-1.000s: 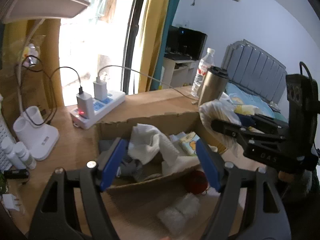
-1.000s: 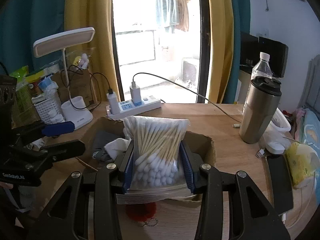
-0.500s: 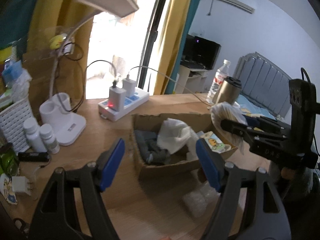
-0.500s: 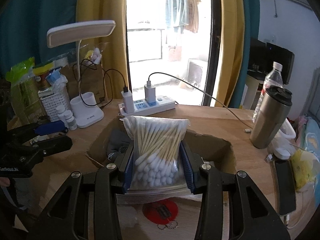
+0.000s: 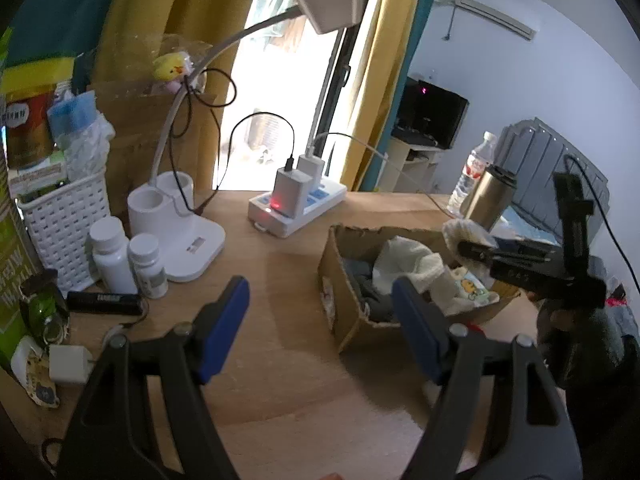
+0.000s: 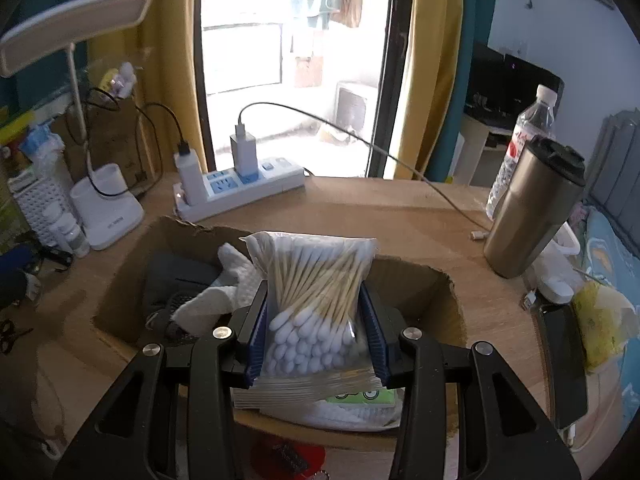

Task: Organize soft objects
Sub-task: 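Release the cloth with the left gripper while the right lowers the swab bag into the box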

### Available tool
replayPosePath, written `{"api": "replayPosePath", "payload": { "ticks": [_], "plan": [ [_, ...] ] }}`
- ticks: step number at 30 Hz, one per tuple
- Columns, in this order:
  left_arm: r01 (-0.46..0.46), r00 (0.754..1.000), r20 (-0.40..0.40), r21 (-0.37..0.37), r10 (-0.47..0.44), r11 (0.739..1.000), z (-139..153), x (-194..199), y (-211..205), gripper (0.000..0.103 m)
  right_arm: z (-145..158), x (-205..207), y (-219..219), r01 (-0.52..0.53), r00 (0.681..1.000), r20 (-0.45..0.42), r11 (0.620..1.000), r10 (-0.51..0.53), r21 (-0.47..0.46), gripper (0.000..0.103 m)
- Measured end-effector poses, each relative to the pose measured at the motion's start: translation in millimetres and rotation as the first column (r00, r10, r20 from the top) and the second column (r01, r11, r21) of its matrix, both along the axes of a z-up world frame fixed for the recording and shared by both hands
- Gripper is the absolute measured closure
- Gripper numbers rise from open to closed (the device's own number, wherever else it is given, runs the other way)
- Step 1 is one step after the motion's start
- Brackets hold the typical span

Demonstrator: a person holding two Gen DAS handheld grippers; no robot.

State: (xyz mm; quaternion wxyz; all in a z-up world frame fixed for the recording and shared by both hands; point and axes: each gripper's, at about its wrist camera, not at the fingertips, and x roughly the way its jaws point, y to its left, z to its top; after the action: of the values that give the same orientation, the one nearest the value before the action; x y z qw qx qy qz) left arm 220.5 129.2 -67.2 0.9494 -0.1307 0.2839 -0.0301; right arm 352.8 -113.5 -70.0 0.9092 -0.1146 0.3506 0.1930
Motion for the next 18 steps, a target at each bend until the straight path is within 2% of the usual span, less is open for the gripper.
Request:
{"api": "replayPosePath", "payload": {
  "ticks": [3,8,13,18],
  "plan": [
    [-0.002,1.0,-0.005,-0.008,0.002,1.0,-4,1,4,0.028,-9,5,7,-0.005,1.0,-0.029,1.0,0.005,-0.01,0.058],
    [-0.014,1.0,-0.028,0.011,0.015,1.0,-10,2,8,0.028,-24,2,32,-0.079,0.993,-0.092,0.997,0.078,-0.016,0.058],
    [-0.026,0.999,-0.034,-0.001,0.026,1.0,-13,0,15,0.028,-29,-5,58,-0.14,0.985,-0.107,0.99,0.136,-0.027,0.058],
    [-0.027,0.999,-0.031,-0.001,0.027,1.0,-13,-4,17,0.028,-36,-7,71,-0.154,0.98,-0.135,0.988,0.149,-0.025,0.058]
  ]
}}
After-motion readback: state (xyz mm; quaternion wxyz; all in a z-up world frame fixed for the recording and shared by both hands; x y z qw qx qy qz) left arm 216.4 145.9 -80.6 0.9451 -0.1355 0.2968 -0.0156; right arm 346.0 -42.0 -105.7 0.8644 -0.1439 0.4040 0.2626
